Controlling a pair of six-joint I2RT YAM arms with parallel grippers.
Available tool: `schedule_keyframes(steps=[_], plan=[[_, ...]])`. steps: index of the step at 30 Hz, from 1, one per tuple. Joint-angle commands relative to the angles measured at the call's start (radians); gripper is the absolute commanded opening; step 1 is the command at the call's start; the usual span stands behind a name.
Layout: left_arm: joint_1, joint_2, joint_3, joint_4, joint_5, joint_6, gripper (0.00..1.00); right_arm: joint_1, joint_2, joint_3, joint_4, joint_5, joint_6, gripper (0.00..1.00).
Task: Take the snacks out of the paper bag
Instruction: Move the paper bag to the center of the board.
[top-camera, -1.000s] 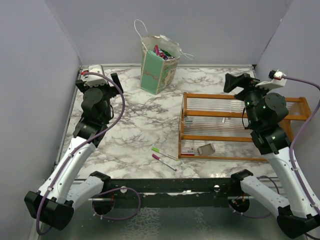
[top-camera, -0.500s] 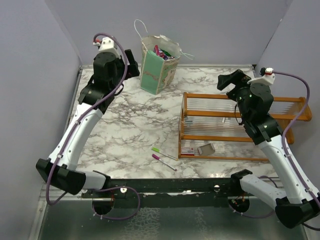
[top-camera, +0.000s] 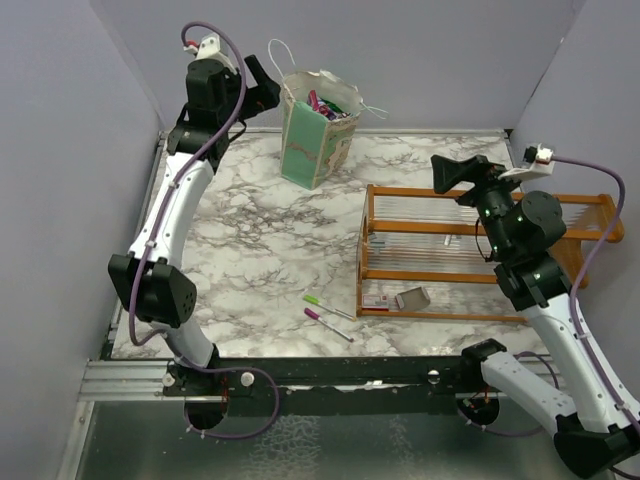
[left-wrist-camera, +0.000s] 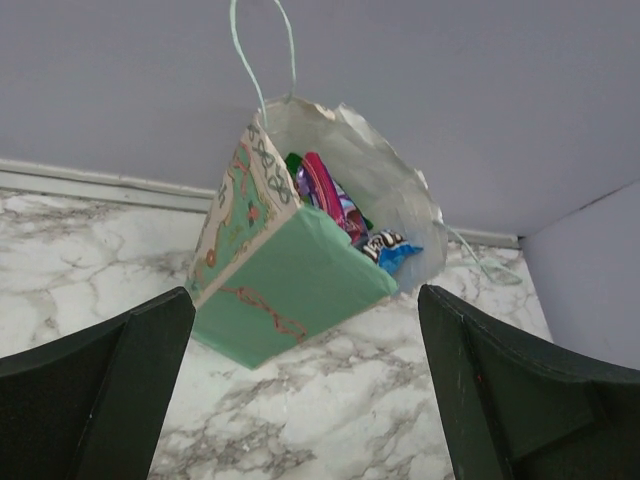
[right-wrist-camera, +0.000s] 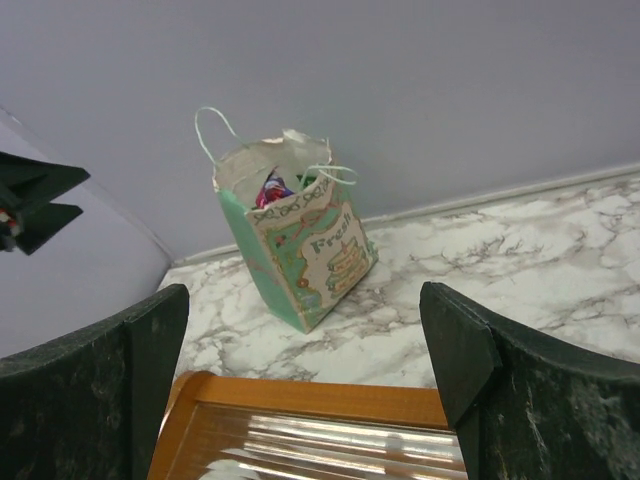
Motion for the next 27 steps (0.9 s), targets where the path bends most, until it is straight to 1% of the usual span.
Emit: schedule_keyframes(steps=[1,6,10,12,14,16,19,21,24,27], plan=[[0.072,0.117,0.081,0.167,0.194,-0.115,0.98,-0.007,-0.044,-0.019,0.093,-0.035,0.009,0.99],[0.105,0.288,0.218,0.263,0.311,-0.18,0.98,-0.007,-0.047,-0.023,0.06,0.018,0.079,0.99],[0.115,0.439,0.371,0.282,0.331,-0.229,0.97,-0.007,-0.051,-0.017,0.028,0.033,0.171,0.99],[0.124,0.503,0.419,0.315,0.341,-0.277,0.94,-0.007,-0.053,-0.011,0.043,-0.044,0.118,0.99],[0.134,0.559,0.443,0.373,0.368,-0.333,0.9,-0.007,-0.063,-0.011,0.072,-0.16,0.037,0.99],[0.139,0.607,0.474,0.406,0.367,-0.37,0.88,-0.007,-0.089,-0.026,0.1,-0.213,-0.011,0.99],[0.142,0.669,0.526,0.439,0.367,-0.399,0.86,-0.007,-0.106,-0.02,0.09,-0.172,-0.039,0.99],[0.143,0.695,0.542,0.471,0.36,-0.419,0.86,-0.007,-0.096,0.003,0.033,-0.094,-0.031,0.99],[0.144,0.727,0.545,0.53,0.354,-0.446,0.85,-0.007,-0.097,0.008,0.006,-0.095,-0.105,0.99],[0.143,0.758,0.56,0.565,0.342,-0.466,0.85,-0.007,-0.121,-0.028,0.051,-0.089,-0.118,0.99]])
